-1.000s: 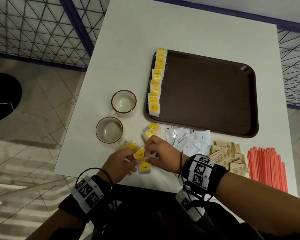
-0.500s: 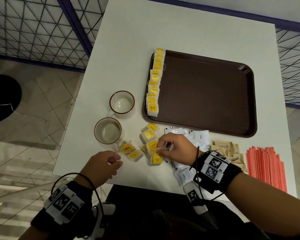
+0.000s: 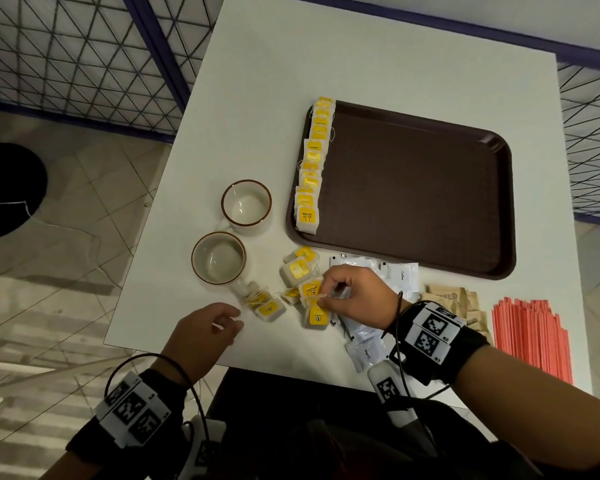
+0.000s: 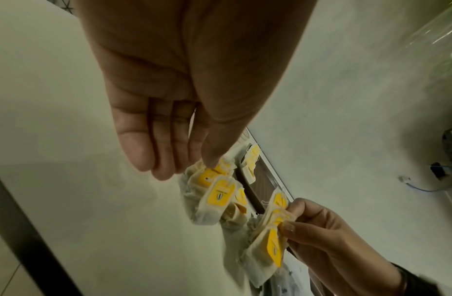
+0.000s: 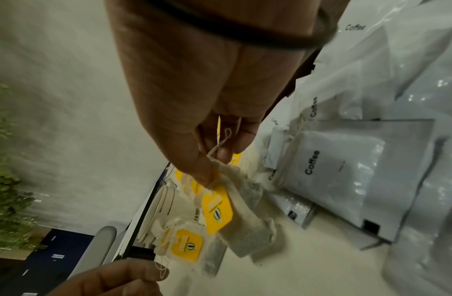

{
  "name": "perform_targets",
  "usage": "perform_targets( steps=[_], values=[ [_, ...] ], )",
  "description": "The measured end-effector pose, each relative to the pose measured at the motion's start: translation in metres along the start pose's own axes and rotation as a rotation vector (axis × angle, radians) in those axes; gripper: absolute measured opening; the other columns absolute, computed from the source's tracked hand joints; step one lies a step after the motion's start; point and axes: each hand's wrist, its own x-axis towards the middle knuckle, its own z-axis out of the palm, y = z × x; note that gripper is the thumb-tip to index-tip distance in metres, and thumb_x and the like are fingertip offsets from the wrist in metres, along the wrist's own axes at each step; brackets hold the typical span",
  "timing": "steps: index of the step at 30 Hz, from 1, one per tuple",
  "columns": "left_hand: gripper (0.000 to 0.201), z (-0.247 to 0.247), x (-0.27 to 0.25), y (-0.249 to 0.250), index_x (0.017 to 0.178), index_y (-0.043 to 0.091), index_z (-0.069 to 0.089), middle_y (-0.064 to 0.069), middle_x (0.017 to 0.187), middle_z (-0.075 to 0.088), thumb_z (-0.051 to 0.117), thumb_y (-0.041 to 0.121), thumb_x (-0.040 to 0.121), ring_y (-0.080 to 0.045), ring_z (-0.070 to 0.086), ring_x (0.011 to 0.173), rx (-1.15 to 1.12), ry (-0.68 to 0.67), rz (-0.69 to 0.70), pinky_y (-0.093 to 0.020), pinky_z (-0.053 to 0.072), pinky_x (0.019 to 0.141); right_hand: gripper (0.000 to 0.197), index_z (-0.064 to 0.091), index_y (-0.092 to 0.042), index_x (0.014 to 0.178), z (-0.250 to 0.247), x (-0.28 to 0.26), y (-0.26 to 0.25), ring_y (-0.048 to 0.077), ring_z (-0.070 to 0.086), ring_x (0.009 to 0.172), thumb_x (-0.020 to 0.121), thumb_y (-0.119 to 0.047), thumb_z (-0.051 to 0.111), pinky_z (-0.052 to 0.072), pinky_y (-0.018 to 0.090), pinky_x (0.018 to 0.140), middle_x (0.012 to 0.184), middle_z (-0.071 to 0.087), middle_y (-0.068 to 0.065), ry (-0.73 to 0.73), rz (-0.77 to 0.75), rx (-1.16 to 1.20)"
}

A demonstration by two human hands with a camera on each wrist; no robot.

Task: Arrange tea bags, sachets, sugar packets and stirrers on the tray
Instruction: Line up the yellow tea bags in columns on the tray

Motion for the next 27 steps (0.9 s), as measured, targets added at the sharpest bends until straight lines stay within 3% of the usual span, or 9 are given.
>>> perform_targets(
  steps=[3, 6, 10, 14, 17, 23, 25, 27],
  values=[
    [0.031, 0.004, 0.001, 0.001, 0.117, 0.013, 0.060, 0.001, 0.076, 0.064, 0.064, 0.016, 0.086, -0.008, 0.063, 0.059, 0.008, -0.031, -0.006, -0.022, 0.050, 0.062, 0.010, 0.065, -0.016, 0.073, 0.000, 0.000, 0.001, 0.006, 0.056, 0.073, 0.077, -0.010, 0.073, 0.050, 0.029, 0.072, 0.076, 0.061, -0.008, -0.013, 0.014, -0.007],
    [0.043, 0.008, 0.005, 0.006, 0.127, 0.015, 0.056, 0.004, 0.078, 0.064, 0.066, 0.019, 0.085, -0.015, 0.065, 0.067, 0.031, -0.028, 0.007, -0.025, 0.049, 0.070, 0.011, 0.065, -0.018, 0.074, 0.001, 0.000, 0.001, 0.009, 0.058, 0.074, 0.077, -0.012, 0.073, 0.051, 0.030, 0.073, 0.078, 0.063, -0.006, -0.028, 0.023, -0.017],
    [0.038, 0.011, 0.008, 0.016, 0.123, 0.019, 0.061, 0.004, 0.081, 0.062, 0.066, 0.023, 0.085, -0.014, 0.058, 0.072, 0.167, 0.014, 0.095, -0.020, 0.039, 0.074, 0.015, 0.064, -0.022, 0.074, 0.000, 0.000, 0.002, 0.005, 0.058, 0.074, 0.076, -0.011, 0.074, 0.052, 0.029, 0.073, 0.079, 0.063, -0.008, -0.043, 0.026, -0.025],
    [0.039, 0.012, 0.008, 0.023, 0.121, 0.021, 0.062, 0.002, 0.088, 0.067, 0.067, 0.029, 0.083, -0.017, 0.060, 0.078, 0.269, 0.010, 0.185, -0.028, 0.049, 0.079, 0.013, 0.065, -0.021, 0.074, -0.001, 0.000, 0.003, 0.005, 0.059, 0.076, 0.076, -0.012, 0.074, 0.052, 0.029, 0.074, 0.080, 0.063, -0.007, -0.039, 0.027, -0.026],
    [0.041, 0.012, 0.010, 0.028, 0.123, 0.023, 0.058, 0.000, 0.095, 0.068, 0.065, 0.033, 0.084, -0.019, 0.063, 0.088, 0.344, -0.010, 0.190, -0.029, 0.047, 0.081, 0.013, 0.065, -0.020, 0.075, -0.002, 0.000, 0.003, 0.006, 0.059, 0.076, 0.076, -0.011, 0.074, 0.052, 0.028, 0.074, 0.080, 0.064, -0.006, -0.033, 0.029, -0.025],
    [0.033, 0.017, 0.015, 0.030, 0.121, 0.023, 0.059, -0.003, 0.108, 0.067, 0.042, 0.036, 0.095, -0.025, 0.060, 0.100, 0.552, -0.018, 0.259, -0.031, 0.043, 0.077, 0.015, 0.064, -0.024, 0.075, -0.002, 0.000, 0.002, 0.004, 0.058, 0.076, 0.076, -0.013, 0.074, 0.051, 0.024, 0.074, 0.081, 0.063, -0.007, -0.042, 0.051, -0.028],
    [0.042, 0.017, 0.013, 0.029, 0.114, 0.020, 0.064, -0.005, 0.105, 0.065, 0.033, 0.038, 0.092, -0.027, 0.062, 0.093, 0.584, -0.006, 0.313, -0.033, 0.045, 0.070, 0.014, 0.064, -0.022, 0.075, -0.002, 0.000, 0.001, 0.004, 0.057, 0.075, 0.076, -0.013, 0.074, 0.050, 0.024, 0.073, 0.081, 0.063, -0.007, -0.041, 0.055, -0.024],
    [0.041, 0.018, 0.014, 0.025, 0.099, 0.018, 0.070, -0.005, 0.089, 0.059, 0.037, 0.040, 0.086, -0.027, 0.063, 0.074, 0.600, 0.037, 0.414, -0.029, 0.044, 0.055, 0.011, 0.066, -0.019, 0.076, -0.002, 0.001, 0.001, 0.005, 0.057, 0.075, 0.076, -0.012, 0.074, 0.050, 0.023, 0.073, 0.081, 0.063, -0.005, -0.038, 0.055, -0.017]
  ],
)
